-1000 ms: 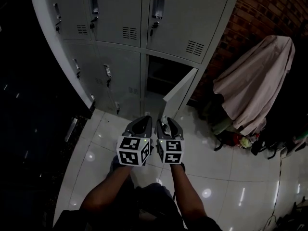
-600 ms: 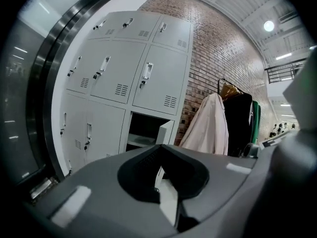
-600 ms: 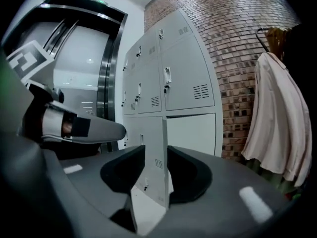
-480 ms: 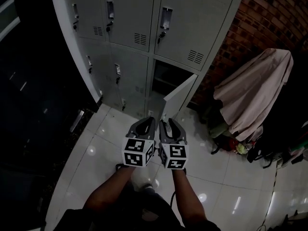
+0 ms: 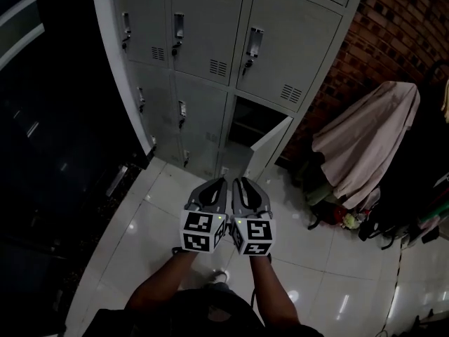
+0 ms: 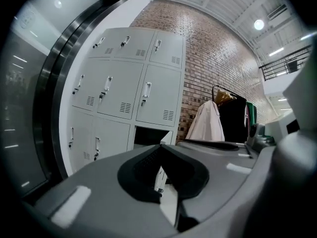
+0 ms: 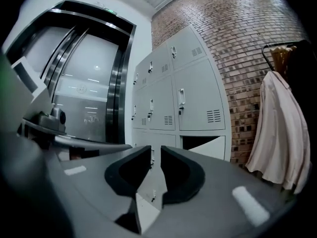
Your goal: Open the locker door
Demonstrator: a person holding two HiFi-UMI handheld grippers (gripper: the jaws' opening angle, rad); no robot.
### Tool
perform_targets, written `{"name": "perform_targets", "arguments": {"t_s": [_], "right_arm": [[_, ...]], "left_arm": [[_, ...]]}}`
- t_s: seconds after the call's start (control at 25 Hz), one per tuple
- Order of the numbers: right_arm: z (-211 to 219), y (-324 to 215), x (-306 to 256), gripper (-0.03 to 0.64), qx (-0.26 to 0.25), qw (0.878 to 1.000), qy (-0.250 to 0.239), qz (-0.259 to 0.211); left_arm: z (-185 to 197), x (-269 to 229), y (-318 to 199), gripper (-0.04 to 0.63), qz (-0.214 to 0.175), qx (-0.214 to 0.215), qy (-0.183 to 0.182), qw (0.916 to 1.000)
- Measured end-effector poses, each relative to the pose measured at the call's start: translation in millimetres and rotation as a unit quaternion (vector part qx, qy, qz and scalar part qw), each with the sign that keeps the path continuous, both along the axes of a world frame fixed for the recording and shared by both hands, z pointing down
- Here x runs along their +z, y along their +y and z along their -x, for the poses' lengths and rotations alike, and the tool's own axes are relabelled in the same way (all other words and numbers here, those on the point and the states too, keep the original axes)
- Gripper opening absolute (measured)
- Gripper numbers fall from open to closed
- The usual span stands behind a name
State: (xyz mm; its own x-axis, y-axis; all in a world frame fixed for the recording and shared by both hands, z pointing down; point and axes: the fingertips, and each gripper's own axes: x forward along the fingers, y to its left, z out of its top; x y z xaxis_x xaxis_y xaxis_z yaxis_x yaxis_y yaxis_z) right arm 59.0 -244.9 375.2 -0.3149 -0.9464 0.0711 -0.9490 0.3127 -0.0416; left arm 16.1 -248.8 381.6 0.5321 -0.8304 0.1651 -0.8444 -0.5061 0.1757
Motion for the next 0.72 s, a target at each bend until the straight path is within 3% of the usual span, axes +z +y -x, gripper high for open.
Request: {"name": "perform_targets", "arguments": {"t_s": [0.32,0.72], "right_arm": [[47.1,46.1,-8.4,0.011,0.007,1.000,0.006,0.003],[64.9,112.2,-16.7,0.000,0.028,0.999,0.029,-0.004]], "left_arm": [[50.7,1.1,42.5,0.005,0.004,0.002,0.004,1.0000],[79.6,-10.7,96.5,0.005,-0.012,0.020,0.010,0.9997]]}}
